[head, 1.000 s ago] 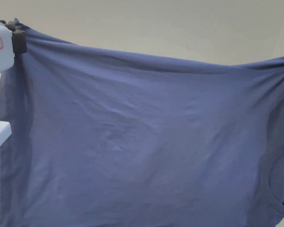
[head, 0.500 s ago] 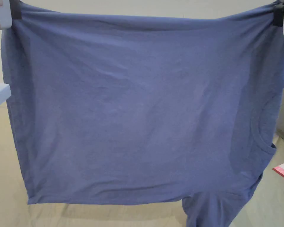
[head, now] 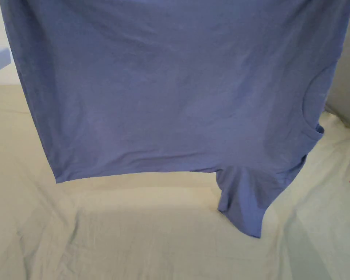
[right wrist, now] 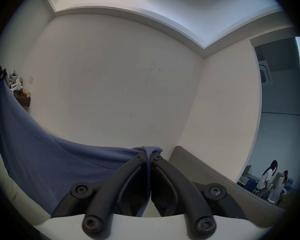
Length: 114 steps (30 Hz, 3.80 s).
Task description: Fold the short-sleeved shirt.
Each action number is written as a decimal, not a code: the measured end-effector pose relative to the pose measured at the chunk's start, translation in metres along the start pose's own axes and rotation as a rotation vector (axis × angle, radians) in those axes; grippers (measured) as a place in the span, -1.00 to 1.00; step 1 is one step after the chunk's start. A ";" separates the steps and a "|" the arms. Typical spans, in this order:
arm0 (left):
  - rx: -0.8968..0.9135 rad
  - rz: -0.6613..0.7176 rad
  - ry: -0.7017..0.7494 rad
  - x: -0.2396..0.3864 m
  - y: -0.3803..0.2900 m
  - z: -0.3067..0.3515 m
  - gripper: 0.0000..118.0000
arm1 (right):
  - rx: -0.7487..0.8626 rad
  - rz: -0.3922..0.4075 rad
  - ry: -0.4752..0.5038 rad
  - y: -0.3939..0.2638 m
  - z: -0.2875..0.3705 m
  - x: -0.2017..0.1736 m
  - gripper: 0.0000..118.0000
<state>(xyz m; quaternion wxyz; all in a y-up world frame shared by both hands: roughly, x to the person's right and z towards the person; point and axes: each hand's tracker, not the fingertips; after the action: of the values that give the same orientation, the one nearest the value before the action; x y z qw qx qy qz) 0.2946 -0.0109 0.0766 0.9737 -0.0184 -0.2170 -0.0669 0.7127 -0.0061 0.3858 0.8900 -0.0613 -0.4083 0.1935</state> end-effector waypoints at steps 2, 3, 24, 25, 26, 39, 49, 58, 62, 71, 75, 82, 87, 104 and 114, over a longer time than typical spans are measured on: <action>-0.005 -0.010 -0.005 0.005 -0.009 -0.009 -1.00 | -0.015 -0.012 0.004 -0.011 -0.005 -0.007 -0.91; -0.014 -0.018 -0.011 0.006 -0.017 -0.014 -1.00 | -0.027 -0.020 0.007 -0.019 -0.009 -0.010 -0.91; -0.480 -0.143 -0.133 0.001 -0.346 0.135 -1.00 | -0.495 0.050 0.380 -0.305 0.161 -0.078 -0.91; -0.516 -0.178 -0.163 0.000 -0.359 0.150 -1.00 | -0.519 0.049 0.399 -0.315 0.176 -0.078 -0.91; -0.544 -0.207 -0.181 0.000 -0.374 0.167 -1.00 | -0.552 0.057 0.416 -0.327 0.194 -0.080 -0.91; -0.873 -0.358 -0.271 -0.027 -0.487 0.312 -1.00 | -1.045 0.060 0.536 -0.436 0.360 -0.090 -0.91; -0.955 -0.439 -0.327 -0.036 -0.495 0.354 -1.00 | -1.168 -0.061 0.544 -0.421 0.396 -0.047 -0.91; -1.020 -0.432 -0.348 -0.029 -0.513 0.362 -1.00 | -1.258 -0.001 0.547 -0.458 0.417 -0.075 -0.86; -0.973 -0.338 -0.304 -0.029 -0.499 0.362 0.56 | -1.231 0.069 0.419 -0.453 0.407 -0.079 0.48; -0.410 0.051 -0.266 -0.018 -0.348 0.364 0.88 | -0.538 -0.150 0.275 -0.277 0.402 -0.063 0.72; -0.118 0.115 -0.202 -0.001 -0.271 0.388 0.80 | -0.278 -0.135 0.230 -0.197 0.420 -0.072 0.71; 0.080 0.012 -0.125 0.041 -0.222 0.430 -0.61 | -0.068 -0.117 0.264 -0.139 0.452 -0.102 -0.30; 0.139 -0.059 -0.094 0.057 -0.219 0.438 -1.00 | -0.038 -0.056 0.276 -0.133 0.459 -0.126 -0.96; -0.194 -0.047 -0.180 0.030 -0.284 0.388 -1.00 | -0.100 -0.051 0.270 -0.152 0.452 -0.128 -0.96; -0.780 -0.027 -0.152 -0.022 -0.454 0.369 0.96 | -0.259 -0.040 0.272 -0.201 0.449 -0.111 -0.96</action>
<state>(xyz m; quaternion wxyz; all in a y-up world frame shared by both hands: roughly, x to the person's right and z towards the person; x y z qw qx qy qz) 0.0572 -0.4342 0.4047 0.8737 -0.3890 -0.2472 -0.1556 0.3696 -0.2564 0.6575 0.9254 -0.1929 -0.3068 0.1112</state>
